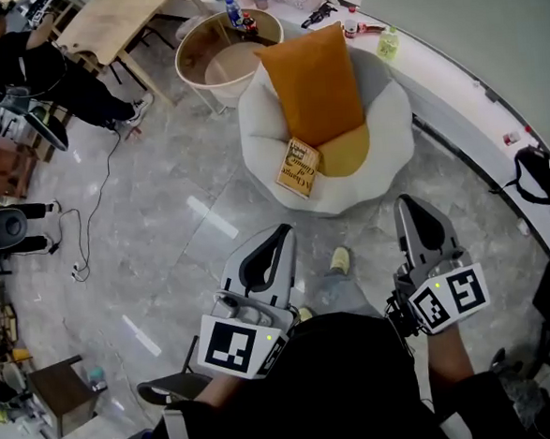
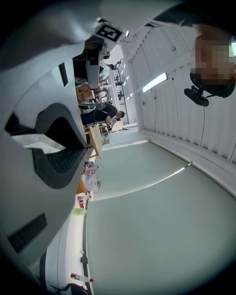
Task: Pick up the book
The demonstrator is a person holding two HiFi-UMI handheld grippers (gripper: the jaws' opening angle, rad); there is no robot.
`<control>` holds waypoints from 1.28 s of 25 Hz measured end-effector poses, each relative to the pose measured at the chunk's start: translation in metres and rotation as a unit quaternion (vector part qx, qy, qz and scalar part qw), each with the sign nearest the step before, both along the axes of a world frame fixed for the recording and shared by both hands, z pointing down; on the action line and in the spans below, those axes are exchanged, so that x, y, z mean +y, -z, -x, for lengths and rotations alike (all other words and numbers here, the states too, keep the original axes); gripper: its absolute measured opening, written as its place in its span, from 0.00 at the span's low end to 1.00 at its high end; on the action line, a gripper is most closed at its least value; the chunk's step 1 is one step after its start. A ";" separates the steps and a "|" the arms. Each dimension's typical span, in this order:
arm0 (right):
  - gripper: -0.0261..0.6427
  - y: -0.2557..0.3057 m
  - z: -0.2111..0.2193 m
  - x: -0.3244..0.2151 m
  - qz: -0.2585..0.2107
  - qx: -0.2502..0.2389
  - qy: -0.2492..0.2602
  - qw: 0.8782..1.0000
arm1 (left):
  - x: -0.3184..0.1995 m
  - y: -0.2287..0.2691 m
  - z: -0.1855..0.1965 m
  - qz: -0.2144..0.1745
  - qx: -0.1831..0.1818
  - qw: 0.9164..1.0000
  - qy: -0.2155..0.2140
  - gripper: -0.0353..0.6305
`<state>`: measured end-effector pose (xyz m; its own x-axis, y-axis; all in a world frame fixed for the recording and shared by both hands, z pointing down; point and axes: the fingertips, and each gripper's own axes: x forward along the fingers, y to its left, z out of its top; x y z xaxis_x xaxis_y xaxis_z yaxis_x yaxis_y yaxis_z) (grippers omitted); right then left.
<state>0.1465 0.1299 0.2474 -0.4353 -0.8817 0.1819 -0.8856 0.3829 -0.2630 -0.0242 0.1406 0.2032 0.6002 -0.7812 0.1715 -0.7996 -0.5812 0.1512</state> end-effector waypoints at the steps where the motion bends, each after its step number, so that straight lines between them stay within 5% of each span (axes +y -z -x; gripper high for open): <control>1: 0.06 0.000 -0.003 -0.003 -0.001 -0.002 0.000 1.000 | -0.002 0.000 -0.003 -0.001 -0.003 1.000 0.000 0.07; 32: 0.06 0.005 -0.038 -0.056 -0.025 -0.029 0.048 0.998 | -0.040 0.019 -0.047 -0.034 -0.037 0.998 0.036 0.07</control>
<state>0.1845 0.0736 0.2420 -0.5266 -0.8429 0.1105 -0.8282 0.4794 -0.2902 0.0224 0.1009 0.1840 0.5301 -0.8330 0.1587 -0.8470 -0.5289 0.0534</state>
